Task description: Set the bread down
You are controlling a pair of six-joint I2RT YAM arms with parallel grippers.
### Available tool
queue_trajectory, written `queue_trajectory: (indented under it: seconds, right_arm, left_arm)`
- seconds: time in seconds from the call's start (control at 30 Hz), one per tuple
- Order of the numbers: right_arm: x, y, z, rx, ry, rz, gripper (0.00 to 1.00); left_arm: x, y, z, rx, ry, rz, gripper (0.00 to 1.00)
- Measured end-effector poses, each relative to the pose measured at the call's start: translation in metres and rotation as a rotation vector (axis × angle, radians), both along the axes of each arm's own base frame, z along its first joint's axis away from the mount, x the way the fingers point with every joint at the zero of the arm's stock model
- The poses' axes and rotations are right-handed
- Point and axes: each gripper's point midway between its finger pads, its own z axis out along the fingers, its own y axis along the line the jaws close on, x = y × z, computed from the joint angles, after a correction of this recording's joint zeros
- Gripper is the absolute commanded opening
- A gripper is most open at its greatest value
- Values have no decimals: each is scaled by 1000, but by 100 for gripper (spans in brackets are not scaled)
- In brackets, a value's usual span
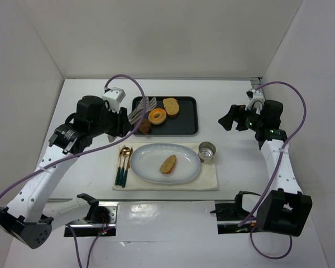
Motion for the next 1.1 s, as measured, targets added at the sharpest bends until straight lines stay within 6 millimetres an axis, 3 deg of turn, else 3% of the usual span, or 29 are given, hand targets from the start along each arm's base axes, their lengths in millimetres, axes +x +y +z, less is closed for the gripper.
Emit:
queue_trajectory:
  seconds: [0.4,0.57,0.67,0.93,1.1]
  right_arm:
    - [1,-2,-1,-1,4,-13,99]
    - [1,-2,-1,-1,4,-13,99]
    - [1,-1,-1,0,6,-12,99]
    - [-1,3,-2,-2,-2,29,99]
    - [-4,7,1,-37,-44,92,99]
  left_arm:
    - [16,6,-9,0,8,19,53]
    - [25,20,-17,2,12,72,53]
    - [34,41,-28,18,20,154,53]
    - [65,122,-65,97,91,462,53]
    - [77,172,-106,135,172,642,52]
